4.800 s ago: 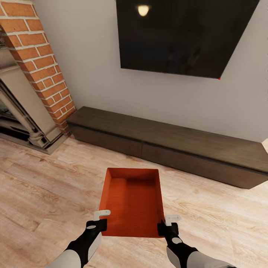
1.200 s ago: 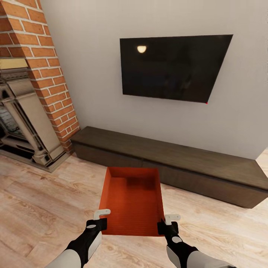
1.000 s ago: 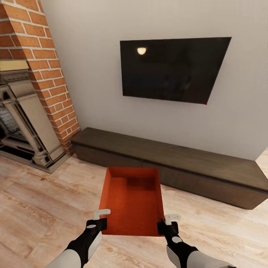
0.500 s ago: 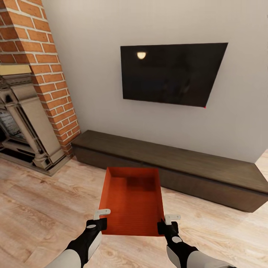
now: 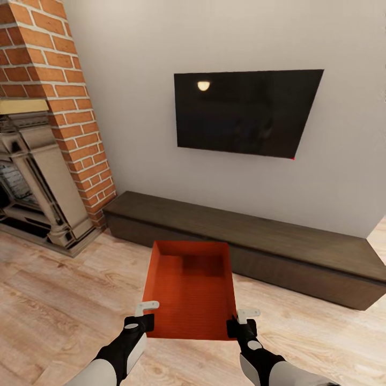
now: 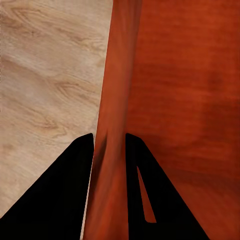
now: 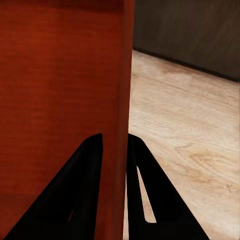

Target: Move the two storage containers from the living room to the garage. In the garage, place one container on the floor and stack the other container on top of it (either order is fine).

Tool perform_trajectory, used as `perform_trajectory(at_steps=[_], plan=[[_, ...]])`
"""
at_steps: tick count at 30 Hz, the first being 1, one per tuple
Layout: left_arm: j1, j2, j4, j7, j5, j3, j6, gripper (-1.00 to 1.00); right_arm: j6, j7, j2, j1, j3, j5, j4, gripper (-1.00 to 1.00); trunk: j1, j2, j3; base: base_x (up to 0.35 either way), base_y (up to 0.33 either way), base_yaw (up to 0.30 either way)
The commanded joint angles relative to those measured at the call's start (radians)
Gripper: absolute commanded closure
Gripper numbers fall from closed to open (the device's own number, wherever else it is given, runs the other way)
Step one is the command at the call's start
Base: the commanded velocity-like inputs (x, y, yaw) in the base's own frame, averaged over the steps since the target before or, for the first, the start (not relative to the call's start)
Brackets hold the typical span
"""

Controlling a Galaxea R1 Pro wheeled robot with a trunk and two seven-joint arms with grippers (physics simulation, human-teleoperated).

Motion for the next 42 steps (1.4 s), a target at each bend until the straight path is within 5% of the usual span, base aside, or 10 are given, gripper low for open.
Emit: perform_trajectory(at_steps=[1, 42], plan=[[0.000, -0.001, 0.001, 0.005, 0.004, 0.013, 0.006, 1.00, -0.005, -0.007, 0.000, -0.001, -0.021, -0.002, -0.002, 1.00, 0.000, -0.001, 0.001, 0.000, 0.000, 0.000], [0.000, -0.001, 0.010, 0.005, 0.006, 0.013, 0.006, 1.00, -0.005, -0.007, -0.001, -0.001, -0.021, -0.002, -0.002, 1.00, 0.000, -0.001, 0.067, 0.000, 0.000, 0.000]])
